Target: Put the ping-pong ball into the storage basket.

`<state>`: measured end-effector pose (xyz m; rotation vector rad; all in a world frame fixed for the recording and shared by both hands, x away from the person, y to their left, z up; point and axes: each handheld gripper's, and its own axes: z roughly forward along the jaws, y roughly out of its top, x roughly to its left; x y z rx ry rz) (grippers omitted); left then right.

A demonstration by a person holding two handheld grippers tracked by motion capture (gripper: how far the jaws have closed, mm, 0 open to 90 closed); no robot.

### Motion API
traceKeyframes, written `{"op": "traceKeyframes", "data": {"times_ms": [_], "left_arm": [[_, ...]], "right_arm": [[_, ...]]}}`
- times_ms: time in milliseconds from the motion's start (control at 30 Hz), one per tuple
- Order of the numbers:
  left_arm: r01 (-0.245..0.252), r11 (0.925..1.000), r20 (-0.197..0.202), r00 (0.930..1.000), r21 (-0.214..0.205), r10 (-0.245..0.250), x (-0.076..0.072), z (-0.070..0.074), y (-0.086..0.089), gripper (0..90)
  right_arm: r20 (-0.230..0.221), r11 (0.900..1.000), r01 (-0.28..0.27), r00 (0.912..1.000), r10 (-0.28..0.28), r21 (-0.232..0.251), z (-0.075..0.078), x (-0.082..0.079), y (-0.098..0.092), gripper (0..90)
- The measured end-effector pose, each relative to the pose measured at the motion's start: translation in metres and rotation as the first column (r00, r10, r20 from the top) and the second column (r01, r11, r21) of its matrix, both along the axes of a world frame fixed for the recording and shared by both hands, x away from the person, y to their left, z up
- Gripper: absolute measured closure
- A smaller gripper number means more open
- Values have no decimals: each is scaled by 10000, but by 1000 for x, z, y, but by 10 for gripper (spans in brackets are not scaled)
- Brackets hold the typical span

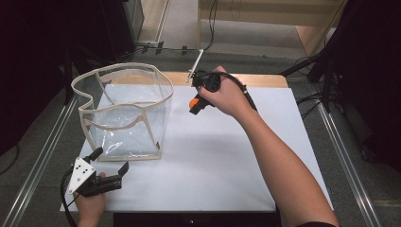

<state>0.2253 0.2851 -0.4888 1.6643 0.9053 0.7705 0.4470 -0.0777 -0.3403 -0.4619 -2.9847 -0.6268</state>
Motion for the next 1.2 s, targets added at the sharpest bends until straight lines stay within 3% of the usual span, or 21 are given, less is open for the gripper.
{"op": "traceKeyframes", "data": {"times_ms": [1200], "left_arm": [[17,10000,6,10000,-57,-17,0,0,0,0]], "right_arm": [[100,9991,-398,9992,399,-124,33,9,23,477]]}}
